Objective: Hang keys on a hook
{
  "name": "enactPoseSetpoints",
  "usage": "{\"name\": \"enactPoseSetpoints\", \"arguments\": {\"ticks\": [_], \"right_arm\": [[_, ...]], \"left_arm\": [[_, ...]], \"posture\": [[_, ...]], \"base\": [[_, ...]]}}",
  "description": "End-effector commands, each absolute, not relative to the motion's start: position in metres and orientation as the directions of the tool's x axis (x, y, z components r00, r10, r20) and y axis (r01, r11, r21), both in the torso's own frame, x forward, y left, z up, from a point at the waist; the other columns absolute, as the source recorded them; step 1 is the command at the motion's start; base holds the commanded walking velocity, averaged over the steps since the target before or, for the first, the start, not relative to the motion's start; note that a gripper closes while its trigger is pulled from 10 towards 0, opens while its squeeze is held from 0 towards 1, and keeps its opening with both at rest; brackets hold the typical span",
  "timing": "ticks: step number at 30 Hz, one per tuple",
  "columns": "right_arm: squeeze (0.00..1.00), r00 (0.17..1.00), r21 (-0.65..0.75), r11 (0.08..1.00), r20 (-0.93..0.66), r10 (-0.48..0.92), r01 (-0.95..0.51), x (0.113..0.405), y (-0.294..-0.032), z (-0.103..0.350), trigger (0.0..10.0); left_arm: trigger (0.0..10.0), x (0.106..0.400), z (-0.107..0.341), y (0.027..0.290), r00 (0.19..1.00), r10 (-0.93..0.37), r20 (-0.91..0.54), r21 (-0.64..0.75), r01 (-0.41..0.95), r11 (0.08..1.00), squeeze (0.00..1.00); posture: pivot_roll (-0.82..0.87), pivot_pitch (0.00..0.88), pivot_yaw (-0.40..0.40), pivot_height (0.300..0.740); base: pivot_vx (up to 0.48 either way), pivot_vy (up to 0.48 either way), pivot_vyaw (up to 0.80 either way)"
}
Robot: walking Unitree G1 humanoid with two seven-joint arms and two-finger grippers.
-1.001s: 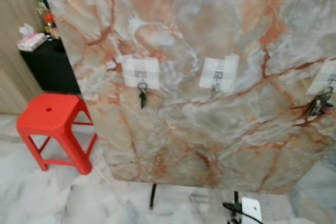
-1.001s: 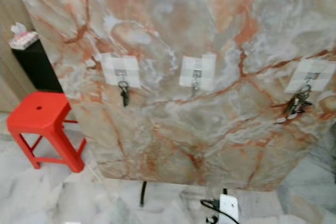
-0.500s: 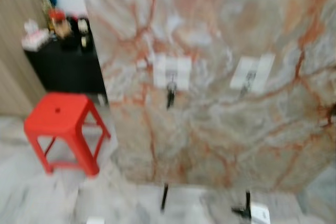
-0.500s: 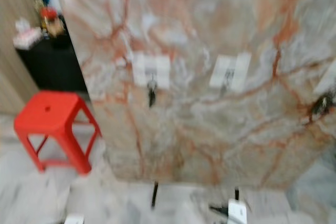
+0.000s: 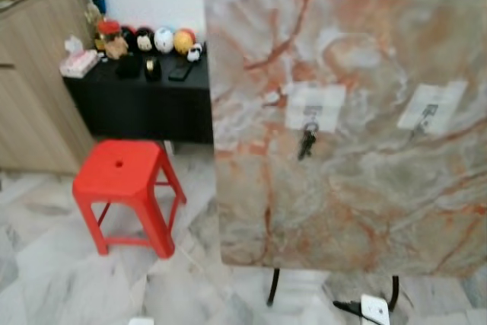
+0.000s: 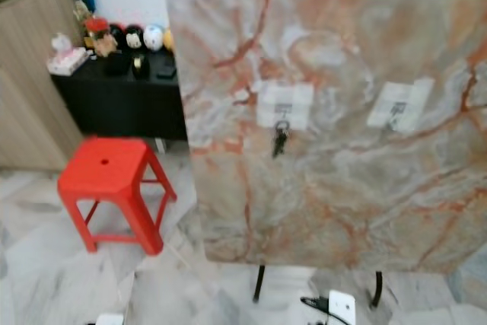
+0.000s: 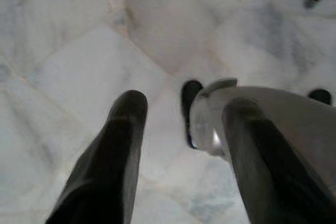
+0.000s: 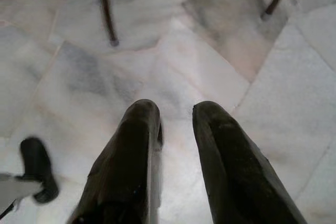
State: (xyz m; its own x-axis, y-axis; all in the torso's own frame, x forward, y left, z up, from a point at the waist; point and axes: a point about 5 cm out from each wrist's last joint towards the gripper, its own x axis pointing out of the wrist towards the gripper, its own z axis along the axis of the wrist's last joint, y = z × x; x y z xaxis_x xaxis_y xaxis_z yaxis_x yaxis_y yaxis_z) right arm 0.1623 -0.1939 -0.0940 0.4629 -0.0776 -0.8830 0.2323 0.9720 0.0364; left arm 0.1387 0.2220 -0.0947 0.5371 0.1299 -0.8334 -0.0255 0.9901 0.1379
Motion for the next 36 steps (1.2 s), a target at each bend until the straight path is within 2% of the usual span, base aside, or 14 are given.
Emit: {"name": "enactPoseSetpoints", "arguments": {"ticks": [1,15,21,24,36], "right_arm": [[0.0,0.469,0.034,0.974,-0.88,-0.077,0.222,0.165,-0.1936,-0.0929,10.0],[0.0,0.462,0.021,0.982,-0.884,-0.07,0.189,0.1628,-0.1935,-0.0938,10.0],[0.0,0.472,-0.015,0.994,-0.879,-0.066,0.112,0.1633,-0.1941,-0.0934,10.0],[0.0,0.473,-0.001,0.991,-0.879,-0.066,0.136,0.1622,-0.1936,-0.0939,10.0],[0.0,0.473,0.022,0.982,-0.878,-0.072,0.189,0.1604,-0.1924,-0.0948,10.0]], "left_arm": [[10.0,0.1332,-0.0963,0.2244,0.521,0.141,-0.842,0.141,-0.041,0.989,0.0],[10.0,0.1335,-0.0965,0.2235,0.52,0.141,-0.842,0.135,-0.05,0.99,0.0],[10.0,0.1327,-0.0969,0.2228,0.519,0.141,-0.843,0.133,-0.053,0.99,0.0],[10.0,0.132,-0.0972,0.2224,0.518,0.141,-0.844,0.133,-0.052,0.99,0.0],[10.0,0.1302,-0.0978,0.2219,0.516,0.137,-0.846,0.133,-0.045,0.99,0.0]], "posture": [[0.01,0.0,-0.043,0.74],[0.01,0.0,-0.049,0.74],[0.02,0.0,-0.051,0.74],[0.02,0.0,-0.05,0.74],[0.02,0.0,-0.046,0.74]], "base": [[0.0,0.386,0.0],[0.0,0.382,0.0],[0.0,0.379,0.27],[0.0,0.382,0.8],[0.0,0.39,0.0]]}}
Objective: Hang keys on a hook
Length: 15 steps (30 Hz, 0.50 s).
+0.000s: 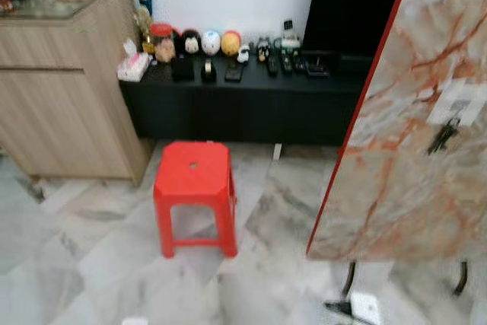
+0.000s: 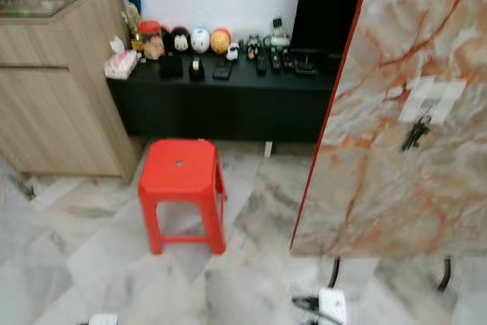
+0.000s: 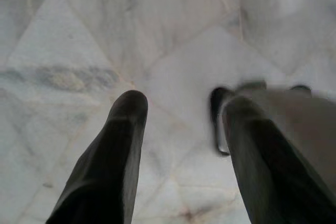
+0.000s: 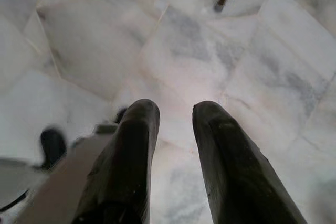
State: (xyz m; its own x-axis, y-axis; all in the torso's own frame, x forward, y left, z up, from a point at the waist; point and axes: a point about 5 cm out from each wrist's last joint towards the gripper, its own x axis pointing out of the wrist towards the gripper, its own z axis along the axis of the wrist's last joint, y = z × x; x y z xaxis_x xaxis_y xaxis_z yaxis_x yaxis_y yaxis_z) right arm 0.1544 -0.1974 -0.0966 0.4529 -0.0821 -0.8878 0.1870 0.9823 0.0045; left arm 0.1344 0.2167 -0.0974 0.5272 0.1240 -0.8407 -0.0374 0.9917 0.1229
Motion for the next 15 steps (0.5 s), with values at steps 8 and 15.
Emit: {"name": "enactPoseSetpoints", "arguments": {"ticks": [8,15], "right_arm": [[0.0,0.479,0.02,0.982,-0.875,-0.073,0.187,0.1623,-0.1945,-0.0937,10.0],[0.0,0.48,0.013,0.982,-0.874,-0.081,0.19,0.1637,-0.1954,-0.093,10.0]], "left_arm": [[10.0,0.1309,-0.0974,0.2226,0.519,0.139,-0.843,0.133,-0.049,0.99,0.0],[10.0,0.1325,-0.0971,0.2219,0.522,0.139,-0.842,0.131,-0.051,0.99,0.0]], "posture": [[0.02,0.0,-0.048,0.74],[0.03,0.0,-0.05,0.74]], "base": [[0.0,0.395,0.0],[0.0,0.396,0.0]]}}
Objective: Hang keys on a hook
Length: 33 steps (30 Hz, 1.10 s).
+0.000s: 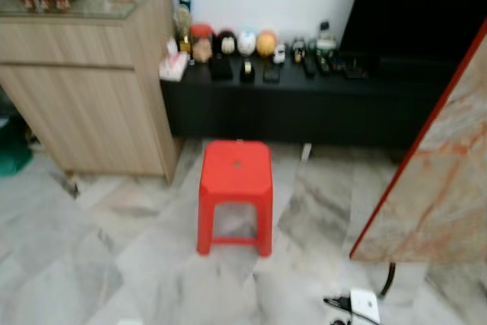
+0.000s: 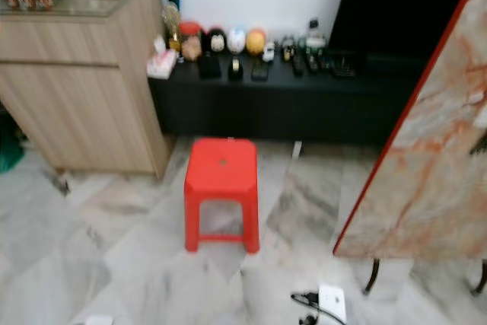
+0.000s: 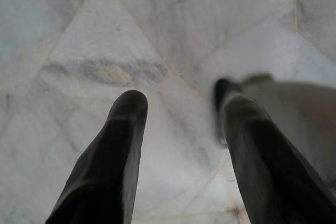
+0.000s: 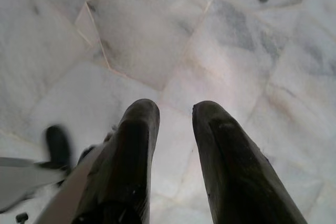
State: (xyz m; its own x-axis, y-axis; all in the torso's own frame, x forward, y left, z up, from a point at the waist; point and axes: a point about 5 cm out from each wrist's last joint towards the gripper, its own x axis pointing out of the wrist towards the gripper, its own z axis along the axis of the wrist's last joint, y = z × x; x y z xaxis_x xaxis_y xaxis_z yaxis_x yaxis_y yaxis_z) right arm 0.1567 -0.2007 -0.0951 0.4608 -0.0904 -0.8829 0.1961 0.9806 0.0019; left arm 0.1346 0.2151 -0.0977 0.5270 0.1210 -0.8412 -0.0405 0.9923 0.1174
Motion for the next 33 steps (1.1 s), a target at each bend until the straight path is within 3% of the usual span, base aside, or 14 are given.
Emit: {"name": "enactPoseSetpoints", "arguments": {"ticks": [1,33], "right_arm": [[0.0,0.481,0.013,0.981,-0.873,-0.083,0.193,0.1639,-0.1953,-0.0929,10.0],[0.0,0.495,0.012,0.979,-0.864,-0.092,0.202,0.1691,-0.1937,-0.0909,10.0]], "left_arm": [[10.0,0.1326,-0.097,0.2219,0.522,0.139,-0.842,0.131,-0.052,0.99,0.0],[10.0,0.1334,-0.097,0.2213,0.521,0.143,-0.841,0.127,-0.065,0.99,0.0]], "posture": [[0.03,0.0,-0.05,0.74],[0.03,0.0,-0.055,0.74]], "base": [[0.0,0.394,0.0],[0.0,0.392,0.0]]}}
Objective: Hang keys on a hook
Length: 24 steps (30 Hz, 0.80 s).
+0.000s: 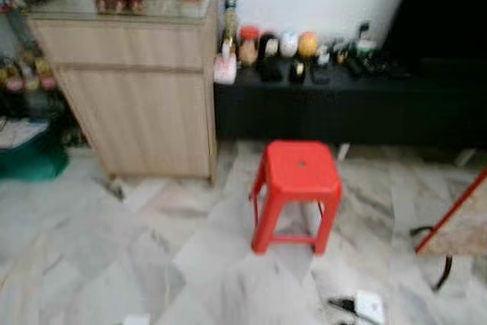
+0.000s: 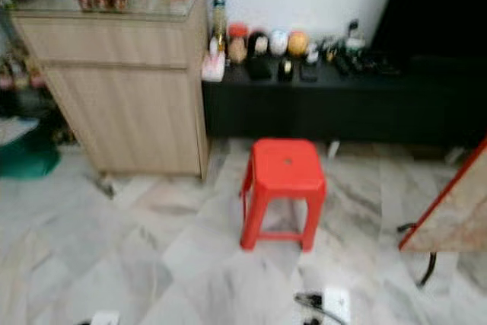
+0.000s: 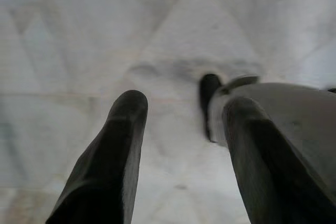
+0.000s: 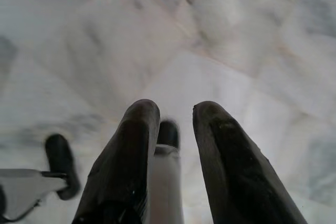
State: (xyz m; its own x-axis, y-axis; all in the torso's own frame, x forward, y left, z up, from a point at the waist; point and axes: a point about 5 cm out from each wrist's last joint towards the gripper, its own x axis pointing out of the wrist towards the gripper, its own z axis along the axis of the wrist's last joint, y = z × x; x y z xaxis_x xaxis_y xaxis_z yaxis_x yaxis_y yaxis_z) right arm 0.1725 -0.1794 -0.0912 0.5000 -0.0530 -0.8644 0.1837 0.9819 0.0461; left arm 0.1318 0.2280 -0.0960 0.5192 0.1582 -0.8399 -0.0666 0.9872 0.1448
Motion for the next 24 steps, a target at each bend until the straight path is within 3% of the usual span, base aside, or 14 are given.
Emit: {"name": "enactPoseSetpoints", "arguments": {"ticks": [1,13,16,24], "right_arm": [[0.0,0.495,0.007,0.979,-0.864,-0.096,0.202,0.1683,-0.1957,-0.091,10.0],[0.0,0.493,-0.001,0.979,-0.864,-0.103,0.203,0.1676,-0.1974,-0.091,10.0],[0.0,0.499,0.003,0.982,-0.862,-0.095,0.191,0.1683,-0.1964,-0.0908,10.0],[0.0,0.52,-0.02,0.986,-0.848,-0.104,0.166,0.1713,-0.1968,-0.0891,10.0]], "left_arm": [[10.0,0.1334,-0.097,0.2213,0.522,0.142,-0.841,0.127,-0.064,0.99,0.0],[10.0,0.1328,-0.0971,0.2214,0.521,0.138,-0.842,0.131,-0.051,0.99,0.0],[10.0,0.1327,-0.0974,0.2216,0.512,0.138,-0.848,0.146,-0.025,0.989,0.0],[10.0,0.1313,-0.098,0.2212,0.505,0.133,-0.853,0.148,-0.012,0.989,0.0]], "posture": [[0.03,0.0,-0.055,0.74],[0.03,0.0,-0.051,0.74],[0.03,0.0,-0.051,0.74],[0.03,0.0,-0.053,0.74]], "base": [[0.0,0.394,0.0],[0.0,0.391,0.0],[0.0,0.0,0.0],[0.0,0.0,0.76]]}}
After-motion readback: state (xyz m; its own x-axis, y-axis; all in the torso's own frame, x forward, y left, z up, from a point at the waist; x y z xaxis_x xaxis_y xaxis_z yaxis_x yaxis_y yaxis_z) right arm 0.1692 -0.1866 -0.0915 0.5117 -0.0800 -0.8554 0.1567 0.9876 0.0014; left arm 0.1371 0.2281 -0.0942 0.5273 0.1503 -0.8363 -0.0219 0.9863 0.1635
